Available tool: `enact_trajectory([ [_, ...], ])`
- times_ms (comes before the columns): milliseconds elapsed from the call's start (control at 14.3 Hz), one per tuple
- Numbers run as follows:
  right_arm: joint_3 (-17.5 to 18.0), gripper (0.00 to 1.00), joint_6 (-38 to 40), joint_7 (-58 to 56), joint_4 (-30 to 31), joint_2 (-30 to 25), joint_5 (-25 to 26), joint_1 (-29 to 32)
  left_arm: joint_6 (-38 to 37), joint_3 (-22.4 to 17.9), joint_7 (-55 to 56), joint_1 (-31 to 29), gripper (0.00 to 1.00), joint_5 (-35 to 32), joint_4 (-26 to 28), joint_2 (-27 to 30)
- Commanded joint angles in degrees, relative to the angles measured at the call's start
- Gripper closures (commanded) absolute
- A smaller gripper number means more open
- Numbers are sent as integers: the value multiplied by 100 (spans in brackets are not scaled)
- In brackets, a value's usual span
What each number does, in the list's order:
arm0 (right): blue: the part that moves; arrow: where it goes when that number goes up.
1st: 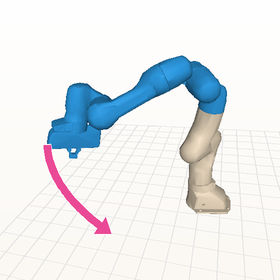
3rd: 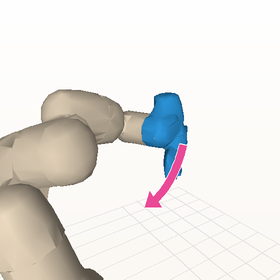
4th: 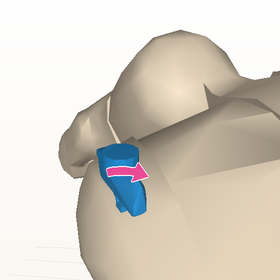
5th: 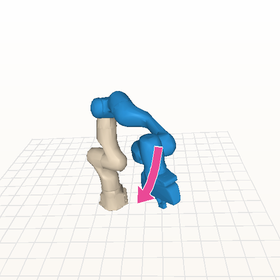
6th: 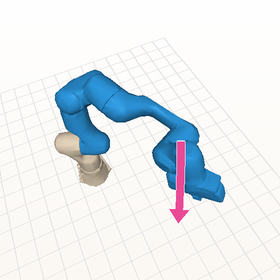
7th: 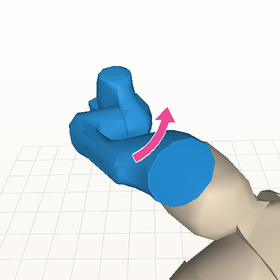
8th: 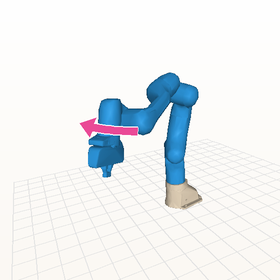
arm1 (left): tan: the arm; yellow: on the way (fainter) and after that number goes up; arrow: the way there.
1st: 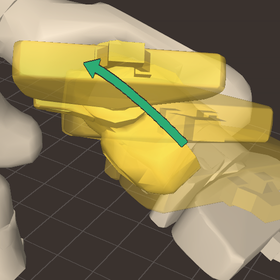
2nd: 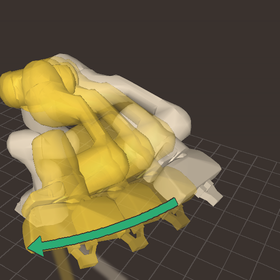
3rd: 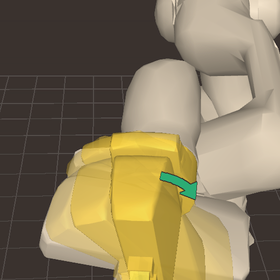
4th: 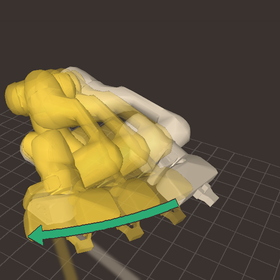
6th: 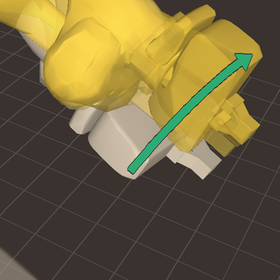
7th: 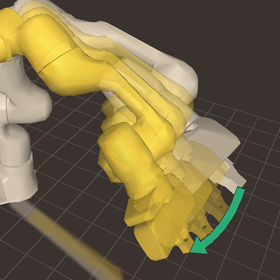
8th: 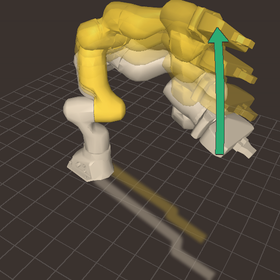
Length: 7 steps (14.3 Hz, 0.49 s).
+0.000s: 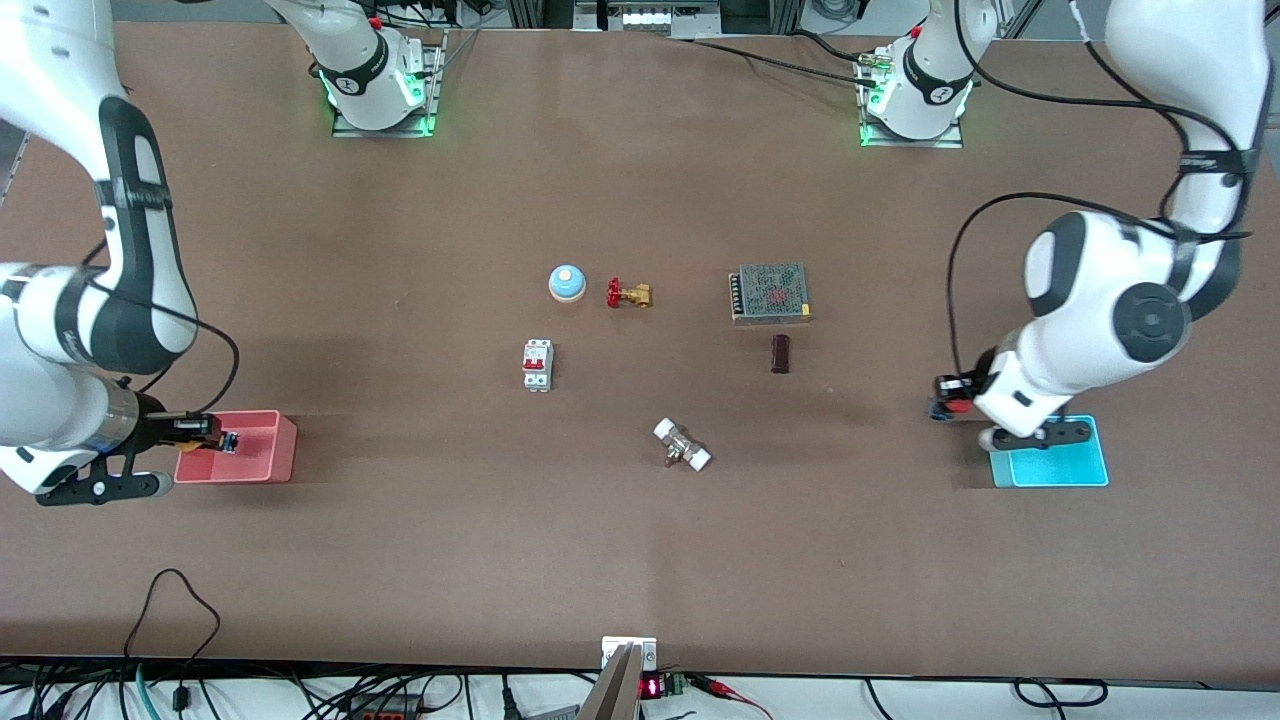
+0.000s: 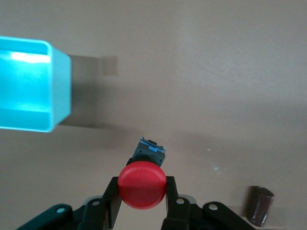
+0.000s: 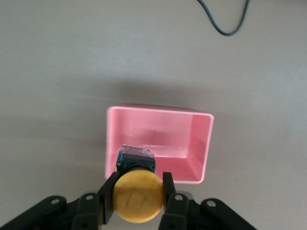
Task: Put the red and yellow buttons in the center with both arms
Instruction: 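Lift the yellow button toward the table middle while the left gripper carries the red button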
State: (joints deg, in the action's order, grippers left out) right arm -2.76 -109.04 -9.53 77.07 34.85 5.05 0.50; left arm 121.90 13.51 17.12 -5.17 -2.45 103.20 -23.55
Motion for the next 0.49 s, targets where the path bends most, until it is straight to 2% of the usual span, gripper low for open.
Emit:
enact_trajectory([
  [0, 4, 81, 234, 161, -104, -93, 32, -585, 552, 2, 309, 156, 79, -80, 453, 34],
  [140, 21, 81, 225, 389, -96, -67, -169, -875, 1052, 2, 345, 226, 79, -80, 761, -53],
  [279, 4, 81, 199, 609, -69, 38, -652, -1217, 1501, -7, 354, 305, 79, -80, 964, -220],
  [419, 12, 81, 190, 942, -60, 179, -698, -1525, 1766, -7, 432, 332, 79, -89, 1079, -291],
])
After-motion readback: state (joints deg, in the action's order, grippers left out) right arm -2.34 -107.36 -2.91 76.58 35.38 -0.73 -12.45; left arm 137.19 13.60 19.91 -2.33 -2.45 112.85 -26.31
